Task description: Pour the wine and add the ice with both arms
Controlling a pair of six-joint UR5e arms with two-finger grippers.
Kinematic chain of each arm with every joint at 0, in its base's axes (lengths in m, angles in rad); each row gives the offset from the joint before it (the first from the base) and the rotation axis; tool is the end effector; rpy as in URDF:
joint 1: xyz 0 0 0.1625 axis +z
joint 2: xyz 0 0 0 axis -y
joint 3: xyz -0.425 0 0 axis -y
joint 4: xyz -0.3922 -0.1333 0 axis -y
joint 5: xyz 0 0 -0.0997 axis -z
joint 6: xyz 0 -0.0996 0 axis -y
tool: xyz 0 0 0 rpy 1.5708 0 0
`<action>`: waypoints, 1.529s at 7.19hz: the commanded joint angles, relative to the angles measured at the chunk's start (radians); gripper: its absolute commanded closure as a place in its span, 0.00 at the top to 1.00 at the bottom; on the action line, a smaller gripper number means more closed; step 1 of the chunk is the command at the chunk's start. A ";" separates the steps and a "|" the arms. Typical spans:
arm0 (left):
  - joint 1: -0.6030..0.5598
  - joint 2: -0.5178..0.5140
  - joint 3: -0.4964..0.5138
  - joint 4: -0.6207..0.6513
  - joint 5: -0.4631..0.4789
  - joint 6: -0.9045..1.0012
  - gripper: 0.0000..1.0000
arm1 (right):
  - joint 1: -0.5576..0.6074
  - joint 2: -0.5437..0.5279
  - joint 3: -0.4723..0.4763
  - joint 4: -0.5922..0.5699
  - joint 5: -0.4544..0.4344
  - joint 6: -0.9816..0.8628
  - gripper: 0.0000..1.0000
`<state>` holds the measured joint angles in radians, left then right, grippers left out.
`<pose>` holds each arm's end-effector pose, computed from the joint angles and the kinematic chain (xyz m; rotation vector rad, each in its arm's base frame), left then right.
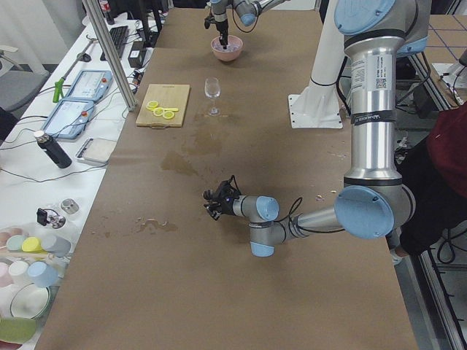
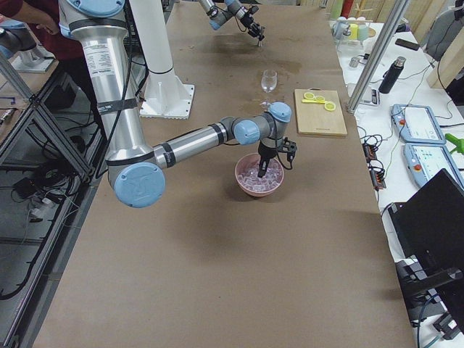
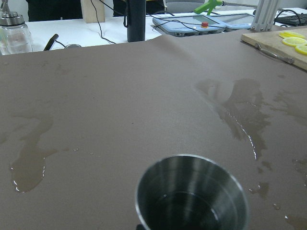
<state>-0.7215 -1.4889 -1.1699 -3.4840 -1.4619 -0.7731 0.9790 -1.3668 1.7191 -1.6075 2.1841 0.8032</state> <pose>0.2236 -0.3887 0.6833 1.0487 0.9741 -0.0152 -0.2573 -0.5190 0.4898 -0.1564 -0.6625 0.1064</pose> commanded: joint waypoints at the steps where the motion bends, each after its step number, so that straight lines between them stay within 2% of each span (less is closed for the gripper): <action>1: 0.001 -0.001 0.000 0.000 0.000 0.000 0.37 | -0.014 -0.002 -0.009 0.000 -0.010 -0.001 0.59; 4: 0.001 -0.001 -0.002 -0.001 0.002 0.000 0.30 | -0.016 -0.011 -0.010 0.000 -0.012 -0.001 0.57; 6: 0.001 -0.001 -0.004 -0.003 0.000 0.000 0.09 | -0.019 -0.012 -0.018 0.000 -0.013 -0.001 0.53; 7: 0.001 -0.001 -0.004 -0.003 0.000 0.000 0.00 | -0.019 -0.012 -0.018 0.000 -0.013 -0.002 0.41; 8: 0.001 -0.001 -0.007 -0.003 0.000 0.000 0.00 | -0.019 -0.012 -0.018 0.000 -0.015 -0.001 0.24; 9: 0.001 -0.002 -0.014 -0.003 -0.003 0.002 0.00 | -0.019 -0.006 -0.012 0.000 -0.015 -0.002 0.14; 11: 0.001 -0.004 -0.065 0.009 -0.017 0.000 0.00 | -0.007 -0.005 -0.004 0.000 -0.014 -0.002 0.15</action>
<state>-0.7210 -1.4913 -1.2070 -3.4823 -1.4721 -0.7721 0.9647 -1.3726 1.7105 -1.6076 2.1694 0.8009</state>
